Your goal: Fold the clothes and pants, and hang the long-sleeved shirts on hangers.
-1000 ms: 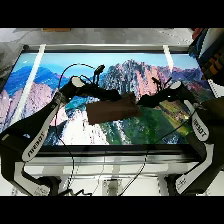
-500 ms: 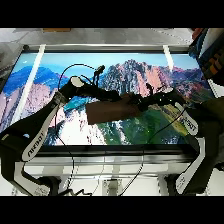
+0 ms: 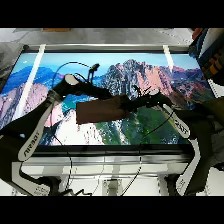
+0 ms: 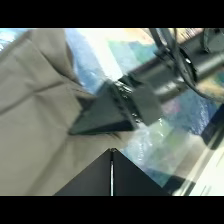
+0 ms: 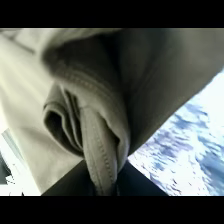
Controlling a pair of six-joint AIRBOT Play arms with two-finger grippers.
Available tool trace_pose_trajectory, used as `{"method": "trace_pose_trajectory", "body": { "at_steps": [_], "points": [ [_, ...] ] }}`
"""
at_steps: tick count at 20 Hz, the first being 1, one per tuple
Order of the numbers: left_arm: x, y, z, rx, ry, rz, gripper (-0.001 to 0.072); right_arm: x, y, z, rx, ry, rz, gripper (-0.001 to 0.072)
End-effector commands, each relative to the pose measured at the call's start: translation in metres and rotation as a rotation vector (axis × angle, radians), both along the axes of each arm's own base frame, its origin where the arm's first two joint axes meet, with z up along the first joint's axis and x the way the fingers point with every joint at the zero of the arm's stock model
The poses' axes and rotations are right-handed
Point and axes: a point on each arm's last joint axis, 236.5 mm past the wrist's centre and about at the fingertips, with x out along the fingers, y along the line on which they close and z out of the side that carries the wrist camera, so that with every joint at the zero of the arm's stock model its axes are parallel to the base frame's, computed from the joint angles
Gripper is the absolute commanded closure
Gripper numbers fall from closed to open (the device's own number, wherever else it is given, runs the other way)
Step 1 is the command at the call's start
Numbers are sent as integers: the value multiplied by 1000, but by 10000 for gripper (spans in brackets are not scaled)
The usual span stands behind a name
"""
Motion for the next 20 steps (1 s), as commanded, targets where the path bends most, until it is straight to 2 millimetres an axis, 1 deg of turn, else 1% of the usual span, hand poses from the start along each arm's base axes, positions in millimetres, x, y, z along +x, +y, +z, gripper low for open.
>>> {"method": "trace_pose_trajectory", "body": {
  "at_steps": [1,2,3,4,6,8,10,12,14,16,18,20],
  "points": [
    [20,49,30,22,-70,78,699,2,-3,23,33,-21,2,699],
    [25,70,41,61,-114,102,699,4,-11,36,45,-32,0,700],
    [28,91,53,105,-162,124,699,5,-23,54,60,-49,-4,700],
    [29,108,67,138,-204,144,698,7,-36,75,74,-72,-11,700],
    [27,136,98,179,-285,187,698,11,-73,124,94,-144,-44,700],
    [21,155,130,183,-347,226,697,10,-120,180,93,-242,-104,700],
    [10,167,155,182,-390,245,697,4,-175,234,64,-346,-212,700],
    [-2,173,172,183,-414,247,697,-6,-241,284,24,-416,-400,700],
    [-16,174,180,191,-414,227,697,-28,-304,323,-26,-475,-585,699],
    [-27,174,180,197,-397,203,697,-58,-362,351,-84,-512,-770,700],
    [-32,174,175,208,-376,184,697,-92,-416,369,-155,-523,-963,699],
    [-35,173,172,214,-363,172,697,-131,-462,377,-234,-509,-1140,699]
  ]
}}
